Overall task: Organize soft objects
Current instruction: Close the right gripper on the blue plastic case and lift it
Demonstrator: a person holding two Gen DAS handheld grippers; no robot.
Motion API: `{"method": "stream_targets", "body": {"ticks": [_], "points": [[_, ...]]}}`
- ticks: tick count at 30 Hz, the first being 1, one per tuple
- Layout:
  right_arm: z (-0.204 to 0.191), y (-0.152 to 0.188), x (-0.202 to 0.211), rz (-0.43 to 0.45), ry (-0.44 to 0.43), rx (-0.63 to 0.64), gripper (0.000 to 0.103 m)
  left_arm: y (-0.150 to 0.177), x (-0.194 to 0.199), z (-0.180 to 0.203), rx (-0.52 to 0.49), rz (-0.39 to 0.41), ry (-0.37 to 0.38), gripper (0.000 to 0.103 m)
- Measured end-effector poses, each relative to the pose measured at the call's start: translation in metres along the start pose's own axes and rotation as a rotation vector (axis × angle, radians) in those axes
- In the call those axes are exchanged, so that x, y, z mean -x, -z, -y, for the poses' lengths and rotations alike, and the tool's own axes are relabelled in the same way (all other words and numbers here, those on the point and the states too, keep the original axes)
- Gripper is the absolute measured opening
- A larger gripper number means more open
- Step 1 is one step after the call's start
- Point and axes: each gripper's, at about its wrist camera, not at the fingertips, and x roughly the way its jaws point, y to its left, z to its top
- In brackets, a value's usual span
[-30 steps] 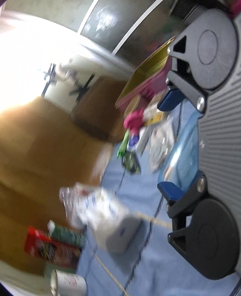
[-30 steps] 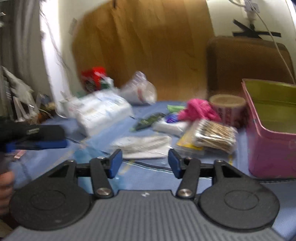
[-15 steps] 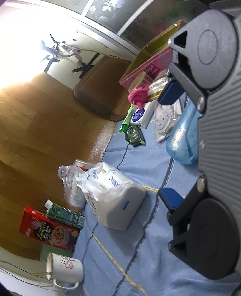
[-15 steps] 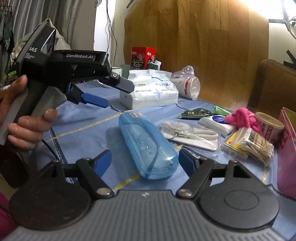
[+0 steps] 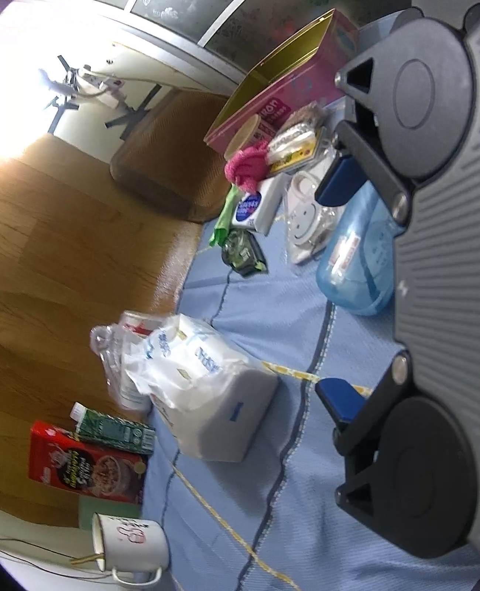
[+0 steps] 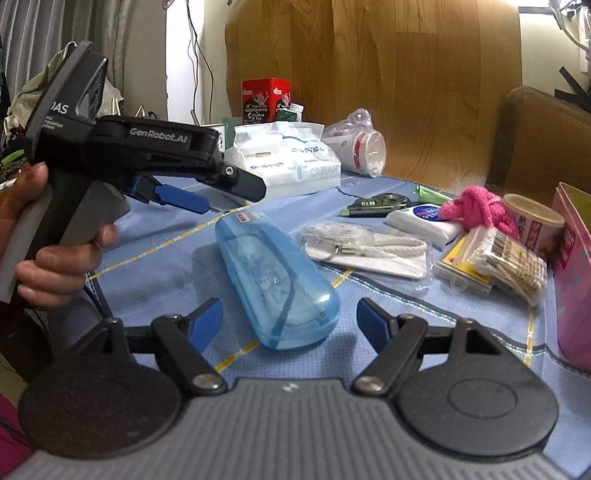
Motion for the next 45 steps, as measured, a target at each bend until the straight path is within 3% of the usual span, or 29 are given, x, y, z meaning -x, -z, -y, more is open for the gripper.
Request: {"method": "stream_targets", "body": {"ticks": [19, 45], "points": [[0.003, 0.001, -0.002, -0.017, -0.021, -0.036, 0.081, 0.000, 0.012, 0.008, -0.072, 0.109, -0.044, 0.102], [0.003, 0.001, -0.002, -0.019, -0.021, -0.036, 0.081, 0.000, 0.010, 0.007, -0.070, 0.056, -0.001, 0.099]]}}
